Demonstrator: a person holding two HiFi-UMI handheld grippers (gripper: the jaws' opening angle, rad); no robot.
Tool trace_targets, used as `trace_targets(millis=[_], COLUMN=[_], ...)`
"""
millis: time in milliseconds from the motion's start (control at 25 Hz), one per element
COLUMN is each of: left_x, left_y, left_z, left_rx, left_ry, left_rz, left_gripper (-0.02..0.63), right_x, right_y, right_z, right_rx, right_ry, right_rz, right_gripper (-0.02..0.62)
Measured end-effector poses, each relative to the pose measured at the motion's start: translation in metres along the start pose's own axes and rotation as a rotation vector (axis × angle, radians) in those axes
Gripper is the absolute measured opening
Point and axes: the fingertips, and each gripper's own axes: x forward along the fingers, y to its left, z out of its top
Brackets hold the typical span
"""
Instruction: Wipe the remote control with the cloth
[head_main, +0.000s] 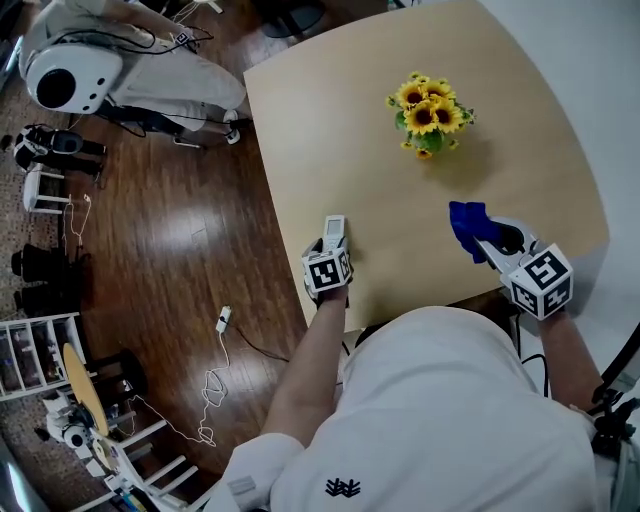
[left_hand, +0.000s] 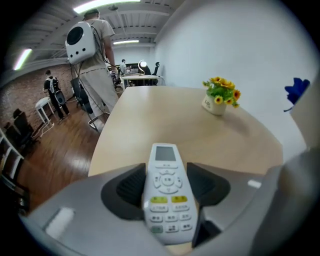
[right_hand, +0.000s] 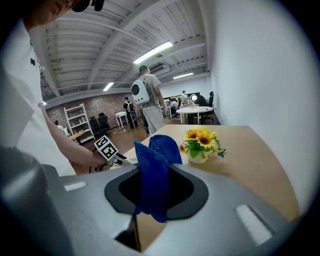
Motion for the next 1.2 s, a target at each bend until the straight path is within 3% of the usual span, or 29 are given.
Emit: trace_targets(millis=[320,600,880,1000,1200], left_x=[0.022,0.029,0.027,0.015,-0.035], left_y=[0.009,0.001,-0.001,-0.009,-0.014], left_z=[-0.017,-0.028,-0.022,-0.03,-0.078], left_rx=[-0.08,-0.066,-0.027,0.03,0.255], left_ry=[0.067,0.127,0.11,0.105,0.134], left_rz=[0.021,0.005,0.024,0.03,0.042], left_gripper=[0.279,0.281,0.302,0.302,0.302], right_x=[-0.001,0.001,0.004,0.008,0.018], right_y=[-0.012,-0.012,-0.014,-0.011,0.016], right_z=[-0.01,-0.01,-0.015,-0.025,-0.04], right_rx=[0.006,0.024,0.032,0.049,0.057], right_ry=[0.018,0.002,-0.007,-0.006,0.012], right_rz=[0.028,0.081,0.12,0.148,0.223], right_gripper=[0.084,0.083,0.084,0.084,0.083])
